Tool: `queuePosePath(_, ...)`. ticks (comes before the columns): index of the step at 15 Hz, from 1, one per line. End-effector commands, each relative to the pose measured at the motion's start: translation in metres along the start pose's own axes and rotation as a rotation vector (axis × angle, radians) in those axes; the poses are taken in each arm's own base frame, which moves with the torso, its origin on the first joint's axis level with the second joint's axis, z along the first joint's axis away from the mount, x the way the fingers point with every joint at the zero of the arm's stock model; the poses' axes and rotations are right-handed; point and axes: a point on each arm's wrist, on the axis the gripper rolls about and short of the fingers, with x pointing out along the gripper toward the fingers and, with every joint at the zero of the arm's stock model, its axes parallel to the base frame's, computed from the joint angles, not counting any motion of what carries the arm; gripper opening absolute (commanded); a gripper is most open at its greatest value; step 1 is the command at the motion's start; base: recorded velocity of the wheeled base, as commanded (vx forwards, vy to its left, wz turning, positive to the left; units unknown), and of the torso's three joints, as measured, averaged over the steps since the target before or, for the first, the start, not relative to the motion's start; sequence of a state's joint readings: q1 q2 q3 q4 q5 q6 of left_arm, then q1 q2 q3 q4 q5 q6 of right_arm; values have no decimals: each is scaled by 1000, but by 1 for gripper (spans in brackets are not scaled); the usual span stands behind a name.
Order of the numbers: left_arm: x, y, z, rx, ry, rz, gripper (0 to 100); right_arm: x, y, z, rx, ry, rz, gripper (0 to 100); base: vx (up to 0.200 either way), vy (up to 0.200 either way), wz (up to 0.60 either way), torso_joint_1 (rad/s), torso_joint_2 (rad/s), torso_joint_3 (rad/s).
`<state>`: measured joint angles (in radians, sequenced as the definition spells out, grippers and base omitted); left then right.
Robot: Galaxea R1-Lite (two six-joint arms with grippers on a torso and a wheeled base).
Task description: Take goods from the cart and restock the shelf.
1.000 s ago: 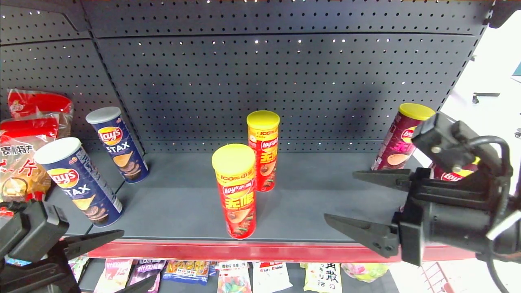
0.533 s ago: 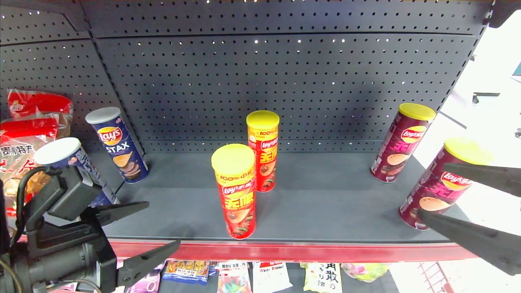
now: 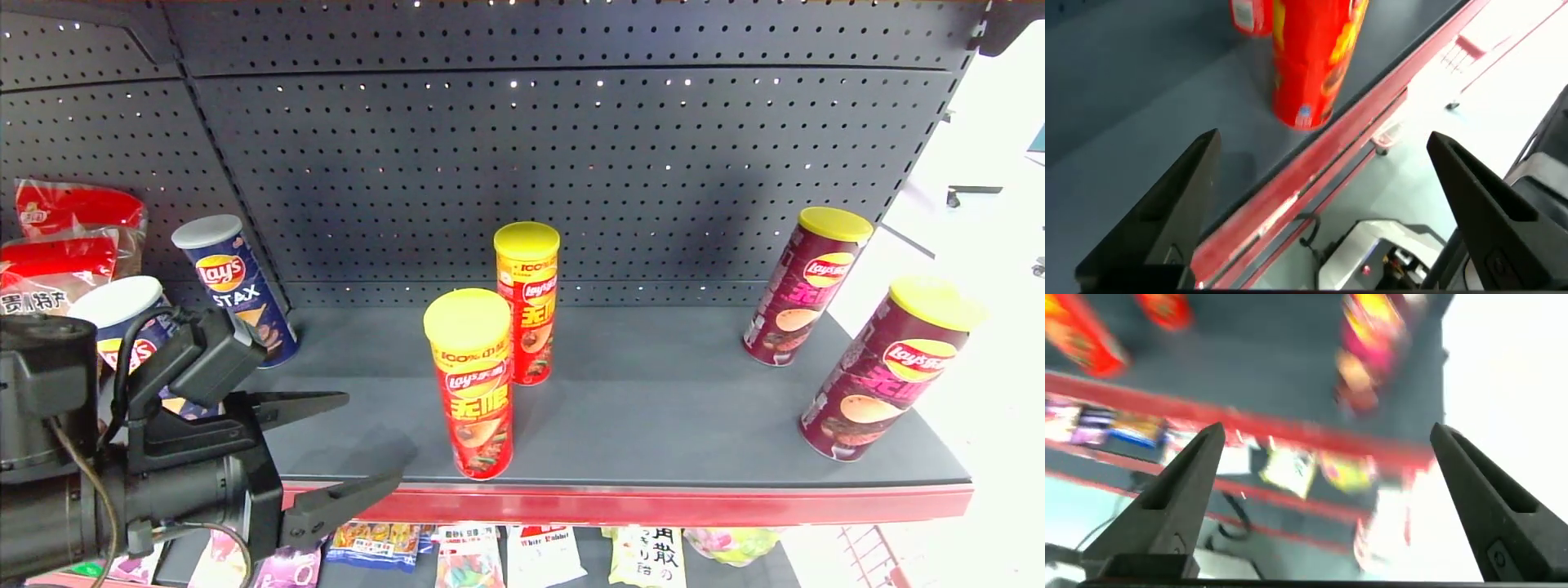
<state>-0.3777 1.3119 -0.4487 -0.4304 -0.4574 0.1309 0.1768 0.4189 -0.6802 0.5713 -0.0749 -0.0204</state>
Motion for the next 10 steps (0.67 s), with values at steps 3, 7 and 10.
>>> queuePosePath(3, 2, 0, 0, -5, 6, -6, 100, -22, 7, -26, 46, -78, -146, 100, 0, 0, 0, 0, 0, 0)
queuePosePath(7, 11, 3, -2, -10, 29, -21, 100, -21, 10, -57, 51, -95, -175, 100, 0, 0, 0, 0, 0, 0)
queuePosePath(10, 22, 7, 0, 10, -10, -68, 100, -18, 13, -86, 49, -129, -104, 100, 0, 0, 0, 0, 0, 0)
